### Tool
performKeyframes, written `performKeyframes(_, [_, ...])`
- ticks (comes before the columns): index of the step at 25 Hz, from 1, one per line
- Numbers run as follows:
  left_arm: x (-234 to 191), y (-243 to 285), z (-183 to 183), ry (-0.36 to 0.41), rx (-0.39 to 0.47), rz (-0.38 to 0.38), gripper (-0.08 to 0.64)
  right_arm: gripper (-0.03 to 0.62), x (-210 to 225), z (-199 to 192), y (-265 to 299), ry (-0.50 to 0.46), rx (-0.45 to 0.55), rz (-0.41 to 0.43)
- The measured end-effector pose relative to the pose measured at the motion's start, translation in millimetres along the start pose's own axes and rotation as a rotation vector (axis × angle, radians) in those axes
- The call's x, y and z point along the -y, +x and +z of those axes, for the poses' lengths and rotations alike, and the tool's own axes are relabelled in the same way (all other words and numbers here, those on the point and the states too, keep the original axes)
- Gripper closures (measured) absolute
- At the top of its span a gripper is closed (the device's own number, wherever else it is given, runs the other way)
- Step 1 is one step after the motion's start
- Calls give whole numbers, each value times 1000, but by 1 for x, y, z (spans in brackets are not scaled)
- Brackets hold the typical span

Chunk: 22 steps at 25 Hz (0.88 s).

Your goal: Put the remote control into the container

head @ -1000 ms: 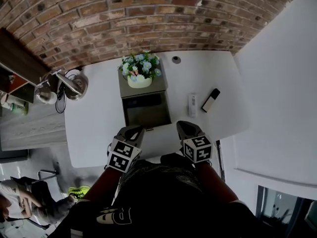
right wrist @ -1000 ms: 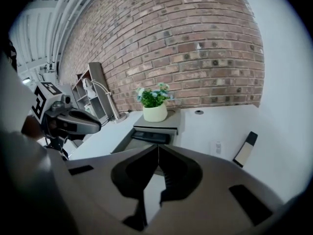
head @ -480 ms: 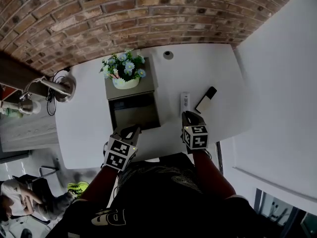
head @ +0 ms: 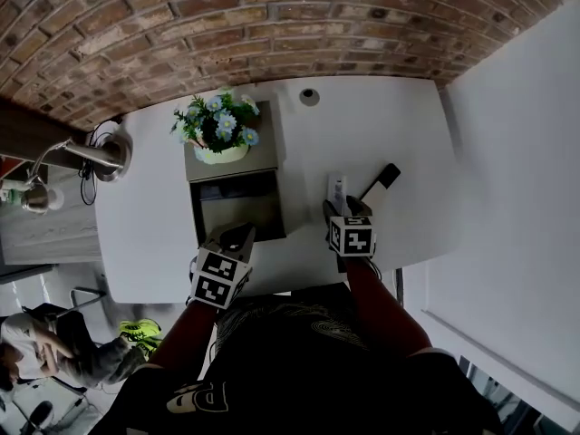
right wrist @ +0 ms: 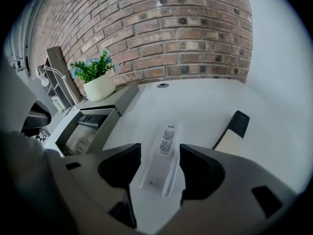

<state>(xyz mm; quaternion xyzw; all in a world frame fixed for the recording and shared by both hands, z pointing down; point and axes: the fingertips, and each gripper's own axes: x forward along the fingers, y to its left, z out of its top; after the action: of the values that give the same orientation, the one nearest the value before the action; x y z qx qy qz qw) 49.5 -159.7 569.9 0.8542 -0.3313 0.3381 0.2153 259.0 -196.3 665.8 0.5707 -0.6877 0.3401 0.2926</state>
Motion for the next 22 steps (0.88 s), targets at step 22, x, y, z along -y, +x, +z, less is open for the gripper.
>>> performKeyframes(22, [-27,-22,-14,-91,31,-13,552,359,7,0,11,-16,-41,-65])
